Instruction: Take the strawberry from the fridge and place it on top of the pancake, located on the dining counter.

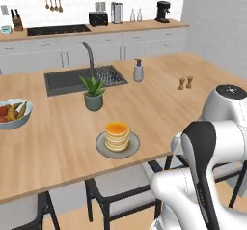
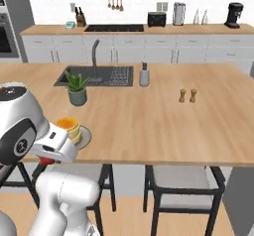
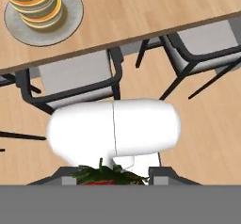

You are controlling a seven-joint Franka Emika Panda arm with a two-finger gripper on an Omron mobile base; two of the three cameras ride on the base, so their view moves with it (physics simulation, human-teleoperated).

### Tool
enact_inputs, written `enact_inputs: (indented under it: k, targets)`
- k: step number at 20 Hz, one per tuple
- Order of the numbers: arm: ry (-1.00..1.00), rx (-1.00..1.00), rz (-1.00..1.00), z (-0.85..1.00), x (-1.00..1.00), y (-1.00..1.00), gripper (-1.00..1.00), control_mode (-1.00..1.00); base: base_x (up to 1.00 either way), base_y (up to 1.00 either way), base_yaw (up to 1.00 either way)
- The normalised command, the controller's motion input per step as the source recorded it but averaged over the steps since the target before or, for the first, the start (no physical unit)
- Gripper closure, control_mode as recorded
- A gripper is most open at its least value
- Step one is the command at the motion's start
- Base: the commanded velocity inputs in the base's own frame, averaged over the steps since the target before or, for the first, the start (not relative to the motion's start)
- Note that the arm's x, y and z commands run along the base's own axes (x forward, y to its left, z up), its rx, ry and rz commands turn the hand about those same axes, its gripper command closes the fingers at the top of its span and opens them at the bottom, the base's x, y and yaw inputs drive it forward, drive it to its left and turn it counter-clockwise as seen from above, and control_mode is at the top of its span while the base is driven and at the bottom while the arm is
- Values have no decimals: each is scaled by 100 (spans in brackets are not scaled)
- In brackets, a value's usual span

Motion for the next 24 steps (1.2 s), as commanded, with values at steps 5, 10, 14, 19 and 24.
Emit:
enact_inputs:
  k: [5, 10, 14, 19, 24]
  targets:
    - [0, 0, 0, 0, 0, 0, 100, 100, 8, -4, 66]
    - [0, 0, 0, 0, 0, 0, 100, 100, -56, 13, 46]
    - [0, 0, 0, 0, 0, 0, 100, 100, 53, 7, 17]
    - [0, 0, 0, 0, 0, 0, 100, 100, 99, -7, 0]
    - [2, 0, 0, -6, 20, 0, 100, -100, 74, -1, 0]
